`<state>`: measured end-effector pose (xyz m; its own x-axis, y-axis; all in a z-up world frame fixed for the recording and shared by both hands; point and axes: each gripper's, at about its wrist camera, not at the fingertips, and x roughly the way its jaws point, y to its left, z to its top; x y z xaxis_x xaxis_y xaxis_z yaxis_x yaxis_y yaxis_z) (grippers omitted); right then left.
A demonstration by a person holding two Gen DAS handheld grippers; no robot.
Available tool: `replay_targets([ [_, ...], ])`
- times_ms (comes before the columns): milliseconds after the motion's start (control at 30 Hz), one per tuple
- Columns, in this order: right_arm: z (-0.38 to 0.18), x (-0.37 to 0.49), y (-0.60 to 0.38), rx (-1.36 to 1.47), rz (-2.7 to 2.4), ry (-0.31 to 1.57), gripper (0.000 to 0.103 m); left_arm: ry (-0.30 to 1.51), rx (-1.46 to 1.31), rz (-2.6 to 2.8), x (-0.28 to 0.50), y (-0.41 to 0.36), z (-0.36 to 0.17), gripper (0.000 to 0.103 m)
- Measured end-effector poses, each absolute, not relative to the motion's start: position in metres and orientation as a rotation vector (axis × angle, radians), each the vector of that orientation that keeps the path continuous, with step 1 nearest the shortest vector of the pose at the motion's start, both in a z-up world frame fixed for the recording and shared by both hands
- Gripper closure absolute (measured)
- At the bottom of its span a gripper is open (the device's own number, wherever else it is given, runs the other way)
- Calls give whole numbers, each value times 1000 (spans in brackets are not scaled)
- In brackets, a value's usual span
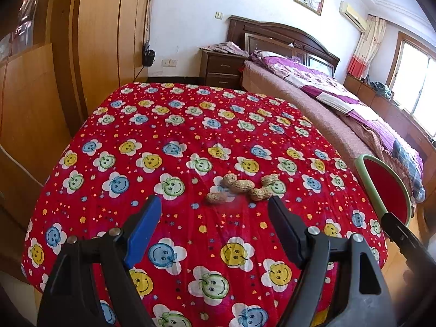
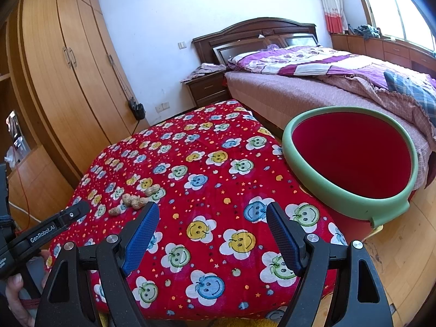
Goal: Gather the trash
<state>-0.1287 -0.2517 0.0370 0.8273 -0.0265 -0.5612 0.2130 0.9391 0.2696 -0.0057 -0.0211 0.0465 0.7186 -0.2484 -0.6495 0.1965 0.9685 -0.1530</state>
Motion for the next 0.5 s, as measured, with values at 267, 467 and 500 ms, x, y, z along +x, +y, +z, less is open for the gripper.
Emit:
replay_targets([
  [267,39,-68,-238,211,-119,673,21,764,-37,-176,47,-7,43,23],
  [467,15,12,-227,164,-141,804,21,835,-5,-90,108,6,23,23],
  [500,9,24,-225,147,-156,820,21,847,2,-82,114,7,19,23],
])
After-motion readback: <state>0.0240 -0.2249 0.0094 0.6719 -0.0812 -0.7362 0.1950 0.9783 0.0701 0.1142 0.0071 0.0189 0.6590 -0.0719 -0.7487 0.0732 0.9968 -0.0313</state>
